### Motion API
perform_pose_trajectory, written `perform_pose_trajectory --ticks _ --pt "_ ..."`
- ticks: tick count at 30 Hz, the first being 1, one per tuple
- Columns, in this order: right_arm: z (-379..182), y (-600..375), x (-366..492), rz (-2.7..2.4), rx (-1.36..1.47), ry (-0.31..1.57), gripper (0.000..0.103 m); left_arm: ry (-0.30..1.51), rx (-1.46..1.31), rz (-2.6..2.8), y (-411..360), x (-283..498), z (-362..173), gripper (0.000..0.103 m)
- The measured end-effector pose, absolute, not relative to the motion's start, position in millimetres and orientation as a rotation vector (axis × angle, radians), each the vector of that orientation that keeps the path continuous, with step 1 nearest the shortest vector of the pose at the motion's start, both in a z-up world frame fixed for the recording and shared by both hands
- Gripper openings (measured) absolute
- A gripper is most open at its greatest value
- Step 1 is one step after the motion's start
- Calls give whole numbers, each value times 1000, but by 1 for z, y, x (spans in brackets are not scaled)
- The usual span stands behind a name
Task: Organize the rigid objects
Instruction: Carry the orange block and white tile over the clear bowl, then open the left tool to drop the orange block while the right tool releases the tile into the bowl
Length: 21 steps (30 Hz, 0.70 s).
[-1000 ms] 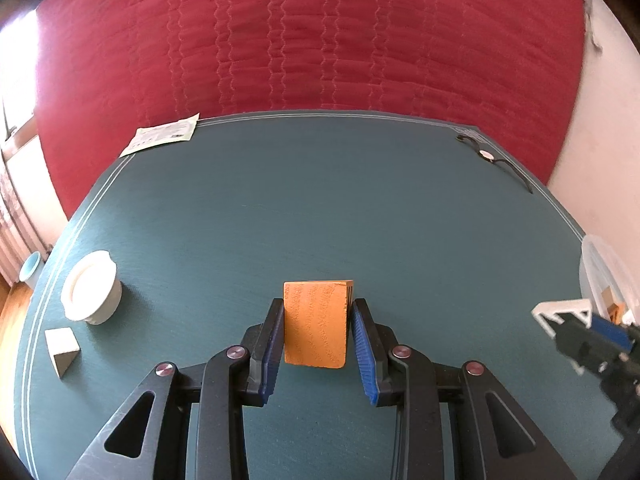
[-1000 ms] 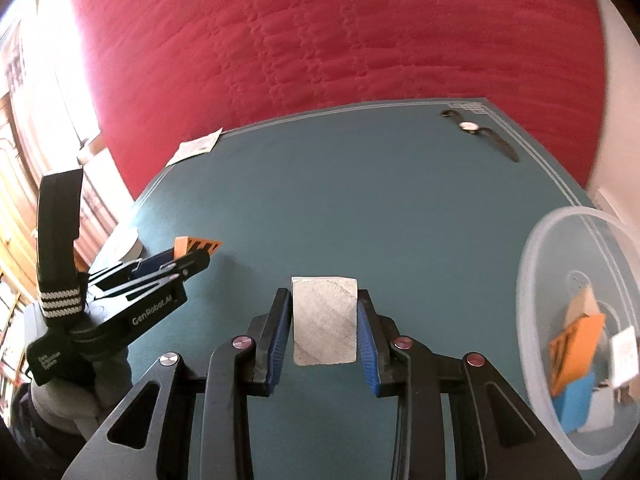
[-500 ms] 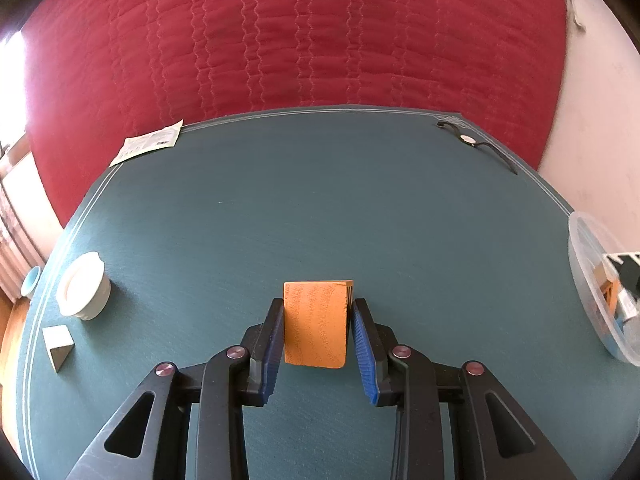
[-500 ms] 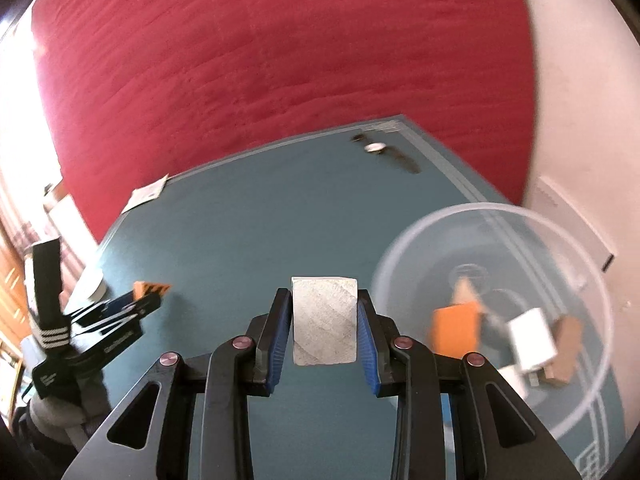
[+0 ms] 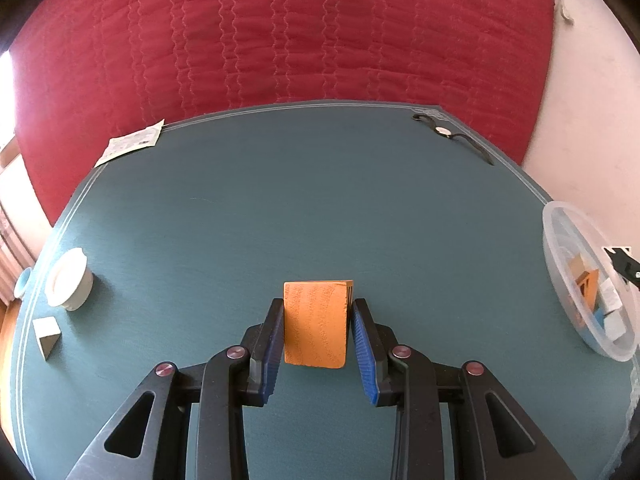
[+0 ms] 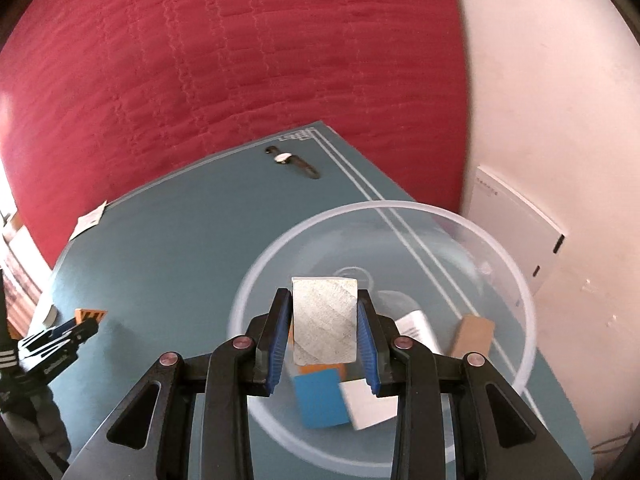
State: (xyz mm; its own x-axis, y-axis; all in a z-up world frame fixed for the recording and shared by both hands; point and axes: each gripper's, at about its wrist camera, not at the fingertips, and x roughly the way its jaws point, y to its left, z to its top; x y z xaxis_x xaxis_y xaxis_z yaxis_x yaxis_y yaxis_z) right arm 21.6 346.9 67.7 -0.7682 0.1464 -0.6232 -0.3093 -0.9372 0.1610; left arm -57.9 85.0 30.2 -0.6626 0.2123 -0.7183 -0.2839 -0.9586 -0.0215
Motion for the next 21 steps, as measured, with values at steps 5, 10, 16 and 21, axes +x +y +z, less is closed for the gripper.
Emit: perform_pose_trajectory --ticks 5,10,16,21 --pt "63 362 22 2697 -928 416 34 124 -1128 2608 96 -56 35 34" --pt "59 369 25 2707 -938 432 34 141 -1115 2595 109 -52 39 34" --pt "56 374 29 2701 -924 444 34 173 -1097 2561 130 -49 44 34" --pt "52 380 35 2689 -893 421 34 196 -1078 2502 155 -45 49 34"
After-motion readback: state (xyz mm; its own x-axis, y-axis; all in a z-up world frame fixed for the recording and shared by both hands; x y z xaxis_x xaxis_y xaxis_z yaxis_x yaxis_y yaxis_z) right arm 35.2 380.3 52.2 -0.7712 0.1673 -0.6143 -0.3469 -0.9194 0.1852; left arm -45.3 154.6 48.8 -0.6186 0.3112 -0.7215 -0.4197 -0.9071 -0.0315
